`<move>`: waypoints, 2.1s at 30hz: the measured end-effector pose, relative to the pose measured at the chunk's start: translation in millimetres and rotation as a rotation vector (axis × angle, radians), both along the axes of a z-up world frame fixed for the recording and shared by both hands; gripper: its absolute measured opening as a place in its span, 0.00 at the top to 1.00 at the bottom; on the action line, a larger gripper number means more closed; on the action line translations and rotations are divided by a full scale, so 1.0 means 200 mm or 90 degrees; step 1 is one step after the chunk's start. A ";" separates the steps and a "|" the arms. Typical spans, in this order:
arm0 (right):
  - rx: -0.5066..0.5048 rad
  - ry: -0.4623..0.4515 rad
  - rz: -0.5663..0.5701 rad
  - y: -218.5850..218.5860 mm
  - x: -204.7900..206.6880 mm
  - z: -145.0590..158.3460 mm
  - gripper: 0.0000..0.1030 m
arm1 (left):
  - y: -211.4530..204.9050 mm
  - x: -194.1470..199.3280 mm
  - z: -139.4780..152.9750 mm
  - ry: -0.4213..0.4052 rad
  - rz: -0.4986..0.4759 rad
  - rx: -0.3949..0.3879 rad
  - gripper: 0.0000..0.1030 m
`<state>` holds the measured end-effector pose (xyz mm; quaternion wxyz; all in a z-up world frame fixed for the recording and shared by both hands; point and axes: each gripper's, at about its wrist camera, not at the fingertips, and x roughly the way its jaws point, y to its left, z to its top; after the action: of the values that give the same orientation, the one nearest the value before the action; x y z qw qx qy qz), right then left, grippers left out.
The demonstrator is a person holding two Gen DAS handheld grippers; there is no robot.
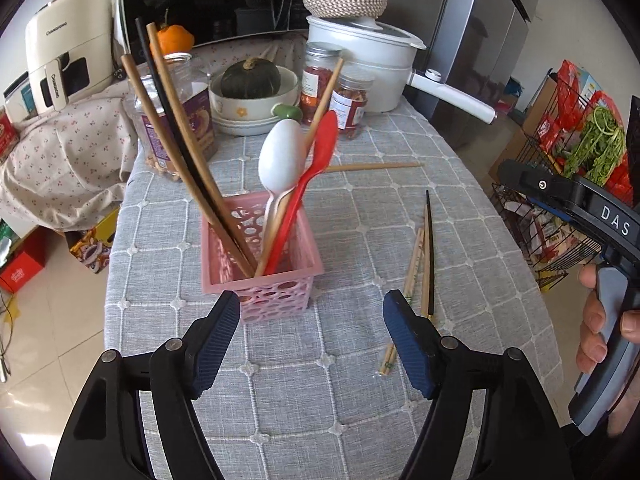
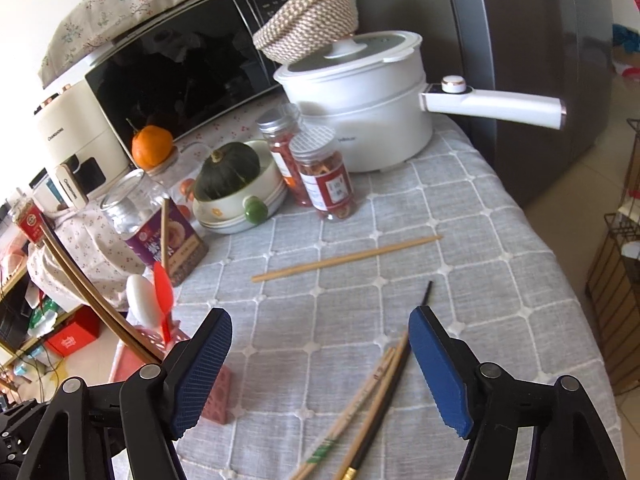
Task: Organize utensils
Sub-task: 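Grasp the printed disposable chopstick pair with the left tool and lift it, then grasp a wooden chopstick with the right tool while the left tool holds the disposable pair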
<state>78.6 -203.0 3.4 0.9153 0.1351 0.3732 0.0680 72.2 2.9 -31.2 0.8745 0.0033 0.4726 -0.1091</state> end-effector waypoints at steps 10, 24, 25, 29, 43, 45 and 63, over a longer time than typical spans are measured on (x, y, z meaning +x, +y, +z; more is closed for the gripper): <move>-0.022 0.074 -0.050 -0.26 -0.04 -0.09 0.18 | -0.37 0.02 -0.08 0.040 -0.097 0.031 0.24; -0.030 0.169 -0.064 -0.48 -0.04 -0.27 0.18 | -0.60 0.37 -0.37 0.123 -0.081 0.010 0.46; -0.029 0.173 -0.063 -0.48 -0.04 -0.27 0.18 | -0.61 0.39 -0.39 0.125 -0.080 0.011 0.50; -0.034 0.184 -0.058 -0.50 -0.04 -0.30 0.18 | -0.64 0.46 -0.47 0.140 -0.085 0.001 0.71; -0.040 0.199 -0.054 -0.52 -0.01 -0.34 0.18 | -0.73 0.52 -0.55 0.131 -0.111 0.027 0.86; -0.041 0.201 -0.054 -0.51 -0.01 -0.34 0.18 | -0.73 0.52 -0.55 0.130 -0.112 0.027 0.89; -0.042 0.200 -0.049 -0.45 0.01 -0.34 0.18 | -0.56 0.29 -0.12 -0.002 -0.107 -0.009 0.90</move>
<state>81.4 -294.0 -64.7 0.8516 0.1281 0.5083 -0.0013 130.7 -109.4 -54.7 0.8632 0.0371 0.4684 -0.1850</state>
